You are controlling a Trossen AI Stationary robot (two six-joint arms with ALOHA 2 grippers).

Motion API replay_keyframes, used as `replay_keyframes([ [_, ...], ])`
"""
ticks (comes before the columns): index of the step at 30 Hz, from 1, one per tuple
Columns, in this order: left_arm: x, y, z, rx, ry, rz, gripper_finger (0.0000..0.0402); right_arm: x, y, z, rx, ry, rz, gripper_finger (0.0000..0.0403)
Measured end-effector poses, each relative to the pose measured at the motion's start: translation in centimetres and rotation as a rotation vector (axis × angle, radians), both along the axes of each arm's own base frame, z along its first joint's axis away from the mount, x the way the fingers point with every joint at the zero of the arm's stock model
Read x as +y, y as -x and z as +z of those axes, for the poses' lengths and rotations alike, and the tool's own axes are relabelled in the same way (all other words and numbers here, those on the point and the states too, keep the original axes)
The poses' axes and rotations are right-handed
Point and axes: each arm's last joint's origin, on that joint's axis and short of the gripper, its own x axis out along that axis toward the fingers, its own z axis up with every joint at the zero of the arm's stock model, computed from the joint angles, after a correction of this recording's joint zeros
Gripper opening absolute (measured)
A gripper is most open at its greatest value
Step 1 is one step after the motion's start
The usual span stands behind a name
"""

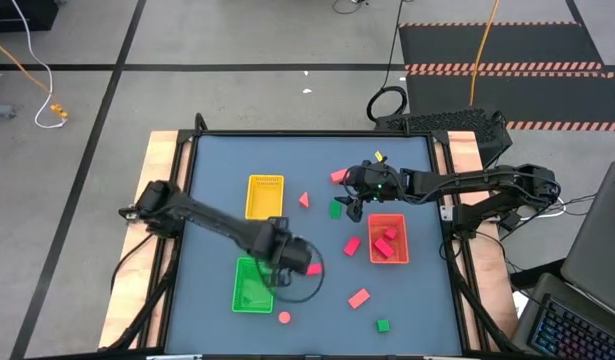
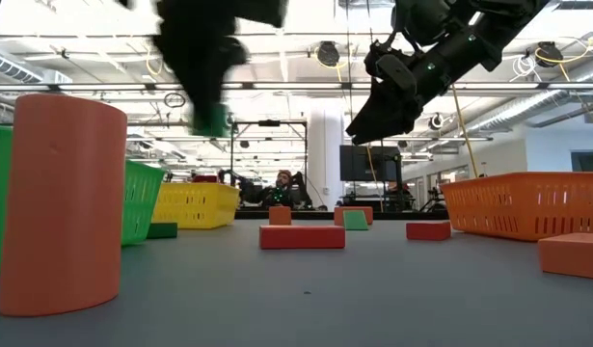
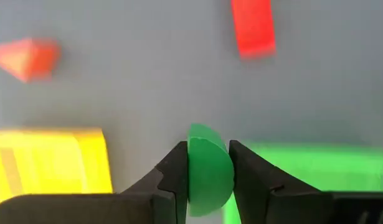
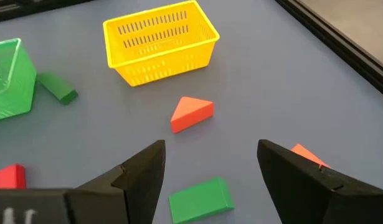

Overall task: Sort & place blocks by color
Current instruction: Put the green block into the green bin

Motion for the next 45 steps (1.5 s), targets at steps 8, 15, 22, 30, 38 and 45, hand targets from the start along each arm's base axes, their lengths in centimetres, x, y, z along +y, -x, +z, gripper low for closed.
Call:
replay_keyframes([
  [8, -4.7, 2.9, -0.2, 0.055, -0.018, 0.040, 0.0092, 0.0, -0.1, 0.2, -0.019, 0.000, -0.001, 0.0247],
  [15, -5.2, 3.3, -0.2, 0.016, -0.059, 0.099, 0.0094, 0.0, -0.3, 0.4, -0.053, -0.003, -0.007, 0.0247],
  [22, -4.3, 3.0, -0.2, 0.028, -0.073, 0.142, 0.0173, 0.0, -0.3, 0.4, -0.054, -0.001, -0.005, 0.0247],
  [30, -3.4, 2.6, -0.2, 0.036, -0.081, 0.153, 0.0256, 0.0, -0.3, 0.4, -0.052, -0.001, -0.005, 0.0247],
  [38, 1.1, 1.4, -0.1, 0.017, -0.201, 0.345, 0.0248, 0.0, -0.3, 0.4, -0.053, -0.005, -0.007, 0.0247],
  [45, 4.7, -0.8, -0.2, -0.024, 0.000, 0.466, 0.0212, 0.0, -0.2, 0.3, -0.043, -0.006, -0.007, 0.0247],
])
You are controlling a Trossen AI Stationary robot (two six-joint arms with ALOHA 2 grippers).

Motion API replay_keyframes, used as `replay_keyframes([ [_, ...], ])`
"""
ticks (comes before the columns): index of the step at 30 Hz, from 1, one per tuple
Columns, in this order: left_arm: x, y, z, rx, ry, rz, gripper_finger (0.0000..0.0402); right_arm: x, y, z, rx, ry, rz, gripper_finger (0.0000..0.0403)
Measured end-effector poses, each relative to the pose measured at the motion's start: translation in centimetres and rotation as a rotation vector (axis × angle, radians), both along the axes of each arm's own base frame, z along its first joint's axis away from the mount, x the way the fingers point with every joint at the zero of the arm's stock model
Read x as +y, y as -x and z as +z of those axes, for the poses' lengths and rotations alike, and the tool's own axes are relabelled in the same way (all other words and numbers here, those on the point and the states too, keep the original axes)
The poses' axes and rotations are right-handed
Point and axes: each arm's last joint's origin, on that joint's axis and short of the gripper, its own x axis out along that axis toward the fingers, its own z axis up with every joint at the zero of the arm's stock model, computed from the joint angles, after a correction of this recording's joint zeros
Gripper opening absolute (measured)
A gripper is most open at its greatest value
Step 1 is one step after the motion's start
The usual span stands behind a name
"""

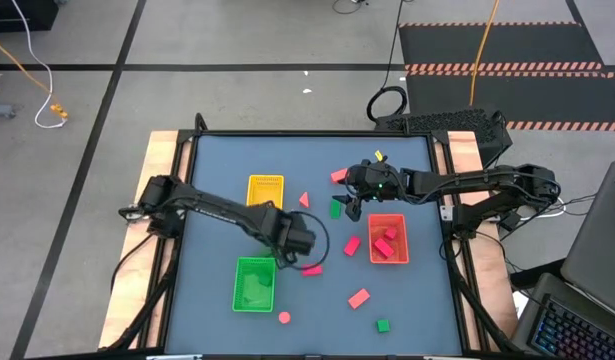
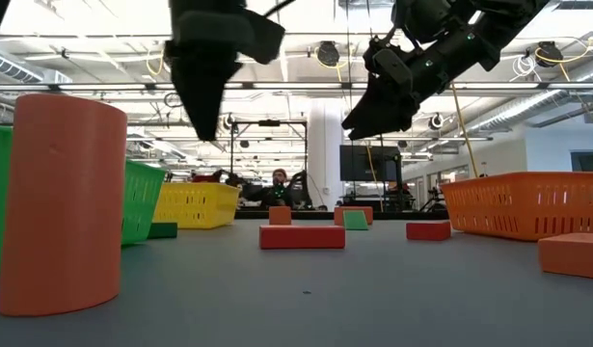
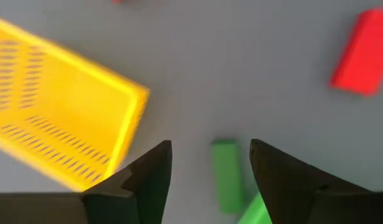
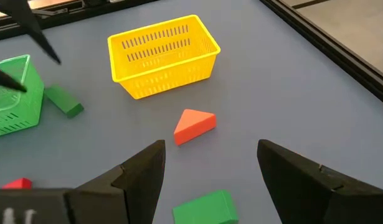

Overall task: Sort & place blocks by color
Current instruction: Put the green block into the green bin

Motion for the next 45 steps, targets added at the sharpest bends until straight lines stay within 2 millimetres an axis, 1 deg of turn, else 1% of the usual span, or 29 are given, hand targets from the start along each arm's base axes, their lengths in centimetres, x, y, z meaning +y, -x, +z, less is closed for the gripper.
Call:
replay_keyframes([
  [3, 0.6, -0.6, 0.0, -0.036, 0.068, -0.004, 0.0200, 0.0, 0.1, -0.1, 0.014, -0.003, 0.000, 0.0247],
  [6, 0.8, -1.0, 0.0, -0.062, 0.077, -0.056, 0.0190, 0.0, 0.2, -0.3, 0.030, -0.005, 0.000, 0.0247],
  [9, 0.1, -1.6, 0.1, -0.122, 0.079, -0.130, 0.0187, 0.0, 0.3, -0.4, 0.050, -0.001, 0.006, 0.0247],
  [13, -1.2, -2.1, 0.3, -0.202, 0.085, -0.207, 0.0193, 0.0, 0.4, -0.6, 0.077, 0.006, 0.012, 0.0247],
  [15, -1.5, -2.1, 0.4, -0.212, 0.061, -0.212, 0.0197, 0.0, 0.4, -0.6, 0.077, 0.006, 0.010, 0.0247],
  [17, -1.2, -2.2, 0.4, -0.219, -0.003, -0.189, 0.0199, 0.0, 0.4, -0.6, 0.077, 0.007, 0.009, 0.0247],
  [19, -0.4, -2.3, 0.4, -0.228, -0.067, -0.157, 0.0199, 0.0, 0.4, -0.6, 0.077, 0.006, 0.009, 0.0247],
  [22, 1.2, -2.9, 0.5, -0.255, -0.100, -0.121, 0.0200, 0.0, 0.5, -0.7, 0.085, 0.005, 0.009, 0.0247],
  [29, 5.8, -5.4, 1.5, -0.476, -0.130, -0.047, 0.0200, 0.0, 0.6, -0.8, 0.103, 0.002, 0.009, 0.0247],
  [34, 8.5, -5.8, 1.8, -0.522, -0.143, 0.028, 0.0200, 0.2, 1.4, -1.7, 0.223, -0.043, -0.008, 0.0247],
  [37, 9.5, -6.6, 0.6, -0.573, -0.130, 0.084, 0.0200, 0.3, 2.1, -2.2, 0.302, -0.079, -0.030, 0.0247],
  [39, 9.9, -7.2, -1.1, -0.570, -0.113, 0.098, 0.0200, 0.3, 2.6, -2.2, 0.342, -0.095, -0.069, 0.0247],
  [40, 10.0, -7.6, -1.5, -0.599, -0.090, 0.094, 0.0200, 0.3, 2.9, -2.2, 0.355, -0.091, -0.091, 0.0247],
  [42, 10.2, -7.9, -2.9, -0.581, -0.065, 0.091, 0.0200, 0.3, 3.7, -2.0, 0.397, -0.068, -0.135, 0.0247],
  [45, 10.6, -8.8, -4.2, -0.603, -0.052, 0.102, 0.0200, 0.3, 4.6, -1.0, 0.380, -0.022, -0.193, 0.0247],
])
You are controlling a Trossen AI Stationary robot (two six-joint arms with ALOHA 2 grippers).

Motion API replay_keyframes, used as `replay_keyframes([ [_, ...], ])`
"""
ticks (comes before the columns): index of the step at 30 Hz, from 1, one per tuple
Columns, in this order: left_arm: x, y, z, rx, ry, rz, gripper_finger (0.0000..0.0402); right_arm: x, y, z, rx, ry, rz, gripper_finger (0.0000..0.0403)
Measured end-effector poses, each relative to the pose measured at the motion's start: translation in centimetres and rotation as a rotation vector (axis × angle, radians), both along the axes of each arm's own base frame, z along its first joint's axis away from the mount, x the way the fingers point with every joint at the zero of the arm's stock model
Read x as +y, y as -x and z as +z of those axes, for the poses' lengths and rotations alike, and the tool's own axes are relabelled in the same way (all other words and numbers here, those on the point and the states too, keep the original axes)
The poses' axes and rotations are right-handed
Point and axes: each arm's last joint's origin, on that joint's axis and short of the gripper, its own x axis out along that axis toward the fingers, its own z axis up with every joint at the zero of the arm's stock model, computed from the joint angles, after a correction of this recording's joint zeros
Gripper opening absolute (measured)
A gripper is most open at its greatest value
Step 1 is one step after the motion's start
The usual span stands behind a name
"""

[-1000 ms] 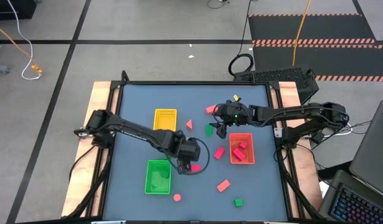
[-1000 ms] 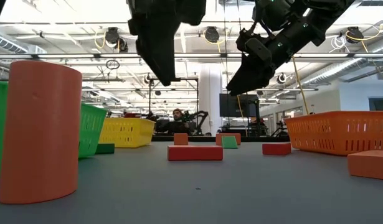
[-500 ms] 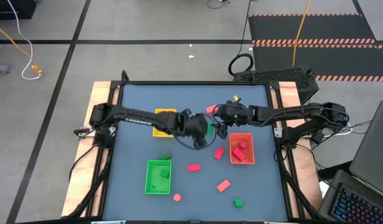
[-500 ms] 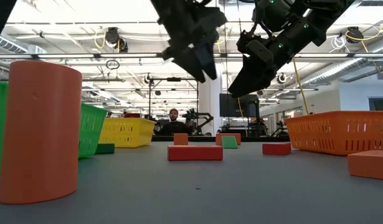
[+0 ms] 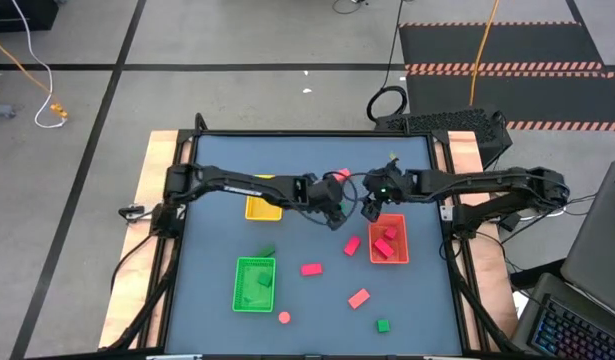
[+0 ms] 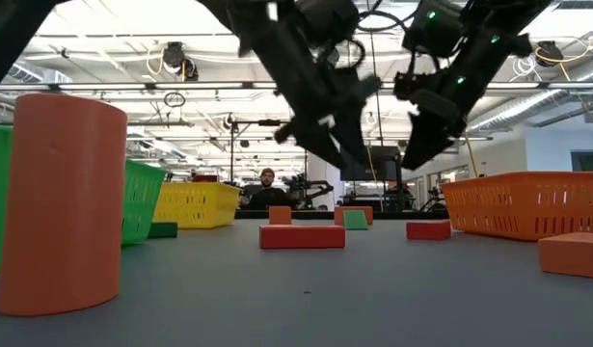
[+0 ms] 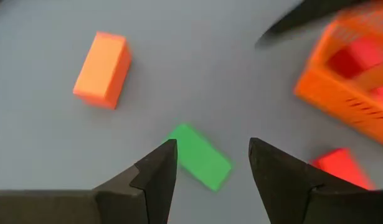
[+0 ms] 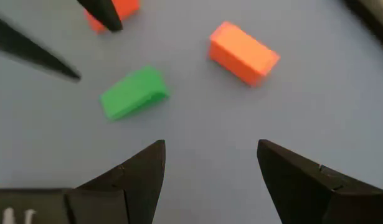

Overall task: Sort & place blocks by color
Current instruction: Put the green block into the green bin

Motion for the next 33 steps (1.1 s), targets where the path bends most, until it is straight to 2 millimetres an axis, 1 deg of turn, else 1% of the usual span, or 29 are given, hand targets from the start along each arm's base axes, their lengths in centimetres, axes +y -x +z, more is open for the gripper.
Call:
replay_keyframes([
  [4, 0.6, -0.8, -0.7, -0.054, 0.013, 0.035, 0.0200, -0.1, 0.8, 1.8, -0.086, 0.071, -0.042, 0.0247],
  [6, 0.9, -0.9, -1.0, -0.060, 0.024, 0.054, 0.0200, 0.0, 1.3, 2.9, -0.158, 0.088, -0.049, 0.0247],
  [9, 0.9, -1.0, -2.3, -0.035, 0.047, 0.080, 0.0200, 0.1, 2.0, 4.1, -0.226, 0.099, -0.051, 0.0247],
  [10, 0.9, -1.0, -2.7, -0.020, 0.056, 0.091, 0.0200, 0.2, 2.2, 4.4, -0.237, 0.102, -0.051, 0.0247],
  [12, 0.9, -1.5, -3.4, -0.052, 0.081, 0.125, 0.0200, 0.2, 2.6, 4.9, -0.261, 0.116, -0.062, 0.0247],
  [15, 0.5, -2.0, -4.9, -0.057, 0.101, 0.136, 0.0200, 0.3, 3.0, 5.2, -0.276, 0.126, -0.069, 0.0247],
  [18, 0.5, -2.1, -5.4, -0.060, 0.108, 0.138, 0.0200, 0.3, 3.2, 5.3, -0.274, 0.127, -0.066, 0.0247],
  [24, 0.6, -1.9, -5.5, -0.037, 0.111, 0.154, 0.0200, 0.3, 3.2, 5.1, -0.268, 0.131, -0.057, 0.0247],
  [31, 0.7, -1.2, -5.9, 0.060, 0.075, 0.157, 0.0200, 0.4, 3.5, 3.7, -0.236, 0.127, -0.054, 0.0247],
  [33, 0.4, -0.9, -6.0, 0.100, 0.075, 0.154, 0.0200, 0.4, 3.6, 3.3, -0.222, 0.124, -0.053, 0.0247],
])
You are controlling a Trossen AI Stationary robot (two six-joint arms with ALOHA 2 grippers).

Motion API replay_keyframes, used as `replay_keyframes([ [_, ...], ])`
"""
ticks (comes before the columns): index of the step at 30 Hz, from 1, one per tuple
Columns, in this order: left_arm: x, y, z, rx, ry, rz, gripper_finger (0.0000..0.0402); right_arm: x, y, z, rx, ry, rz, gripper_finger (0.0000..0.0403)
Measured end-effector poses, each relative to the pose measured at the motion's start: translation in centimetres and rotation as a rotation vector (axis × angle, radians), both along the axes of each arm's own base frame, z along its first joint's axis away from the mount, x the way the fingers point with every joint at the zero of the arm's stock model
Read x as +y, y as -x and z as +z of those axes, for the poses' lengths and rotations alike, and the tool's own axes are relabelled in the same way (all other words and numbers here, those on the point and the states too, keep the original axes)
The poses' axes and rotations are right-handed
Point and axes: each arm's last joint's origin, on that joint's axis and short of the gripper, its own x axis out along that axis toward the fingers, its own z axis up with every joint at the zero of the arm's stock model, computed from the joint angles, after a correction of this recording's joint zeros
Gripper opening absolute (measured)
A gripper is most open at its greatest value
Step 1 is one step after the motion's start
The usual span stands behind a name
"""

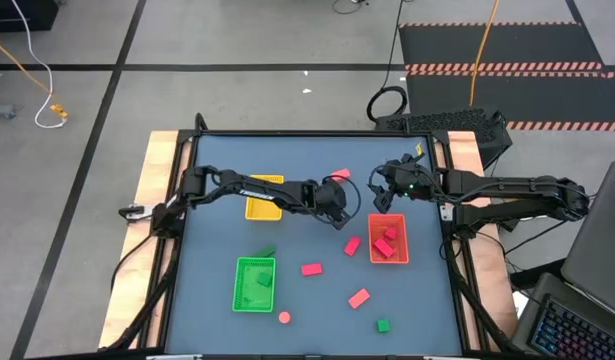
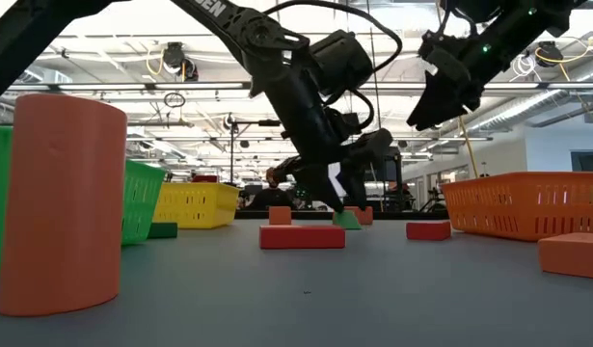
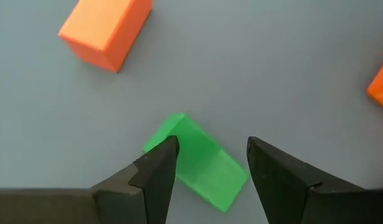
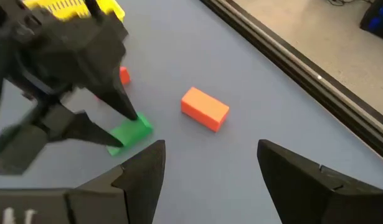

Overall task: Sort & place blocks by color
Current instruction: Put the green block into the green bin

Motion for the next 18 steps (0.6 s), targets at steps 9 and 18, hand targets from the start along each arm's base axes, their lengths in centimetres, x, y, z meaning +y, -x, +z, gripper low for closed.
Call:
replay_keyframes([
  [9, -2.9, 1.1, 1.8, 0.060, 0.120, -0.135, 0.0200, 0.0, 0.2, -0.9, 0.022, -0.007, -0.002, 0.0247],
  [18, -3.0, 2.5, 5.9, 0.088, -0.124, -0.195, 0.0200, 0.1, 0.3, -0.9, 0.019, -0.006, 0.000, 0.0247],
])
